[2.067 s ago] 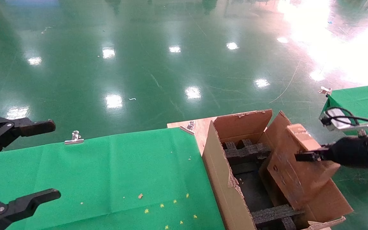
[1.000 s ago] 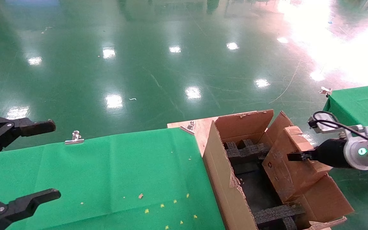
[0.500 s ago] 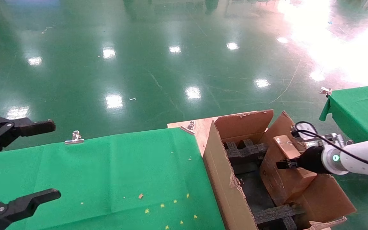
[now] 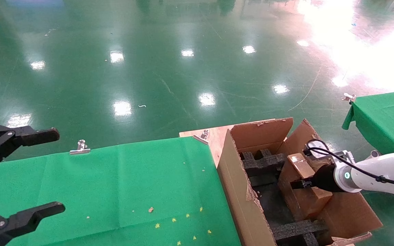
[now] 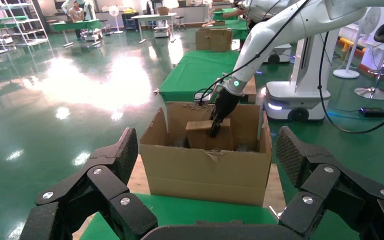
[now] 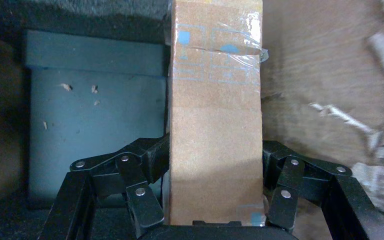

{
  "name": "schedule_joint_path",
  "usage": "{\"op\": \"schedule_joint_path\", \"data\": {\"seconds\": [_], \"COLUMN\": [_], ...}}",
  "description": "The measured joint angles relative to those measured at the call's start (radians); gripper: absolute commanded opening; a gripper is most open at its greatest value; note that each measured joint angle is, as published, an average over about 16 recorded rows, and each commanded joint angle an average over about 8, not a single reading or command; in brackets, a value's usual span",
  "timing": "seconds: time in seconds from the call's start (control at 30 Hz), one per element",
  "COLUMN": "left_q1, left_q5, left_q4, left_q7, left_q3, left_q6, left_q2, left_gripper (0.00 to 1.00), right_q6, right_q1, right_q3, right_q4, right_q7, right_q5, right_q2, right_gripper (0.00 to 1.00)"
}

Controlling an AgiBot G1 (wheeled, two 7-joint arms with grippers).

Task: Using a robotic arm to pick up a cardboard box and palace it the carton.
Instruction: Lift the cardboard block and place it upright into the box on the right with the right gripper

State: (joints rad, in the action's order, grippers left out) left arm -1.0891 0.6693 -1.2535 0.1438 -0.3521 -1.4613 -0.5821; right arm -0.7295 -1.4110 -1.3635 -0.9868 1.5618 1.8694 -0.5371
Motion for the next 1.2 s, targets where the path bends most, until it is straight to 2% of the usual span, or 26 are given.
{"op": "schedule_joint_path", "data": {"seconds": [0.57, 0.6, 0.83, 0.87, 1.2], "left_q1": [0.000, 0.000, 0.000, 0.000, 0.000], "left_q5": [0.000, 0.000, 0.000, 0.000, 0.000], "left_q4": [0.000, 0.000, 0.000, 0.000, 0.000], "left_q7": [0.000, 0.000, 0.000, 0.000, 0.000], "left_q3": [0.000, 0.000, 0.000, 0.000, 0.000], "left_q6": [0.000, 0.000, 0.000, 0.000, 0.000], "left_q2": [0.000, 0.000, 0.000, 0.000, 0.000], "left_gripper": [1.00, 1.00, 1.00, 1.00, 1.00], "right_q6": [-0.012, -0.012, -0.009, -0.009, -0.008], "right_q1": [0.039, 0.040, 0.045, 0.045, 0.044], "right_q3": [-0.003, -0.003, -0.001, -0.001, -0.001], "right_q4": [0.098, 0.101, 0.109, 0.109, 0.108], "right_q7": [-0.115, -0.121, -0.147, -0.149, -0.147], "right_q5": [-0.091, -0.094, -0.107, -0.108, -0.108], "right_q2": [-0.043, -0.044, -0.046, -0.046, -0.046], "right_gripper": [0.00, 0.05, 0.92, 1.00, 1.00]}}
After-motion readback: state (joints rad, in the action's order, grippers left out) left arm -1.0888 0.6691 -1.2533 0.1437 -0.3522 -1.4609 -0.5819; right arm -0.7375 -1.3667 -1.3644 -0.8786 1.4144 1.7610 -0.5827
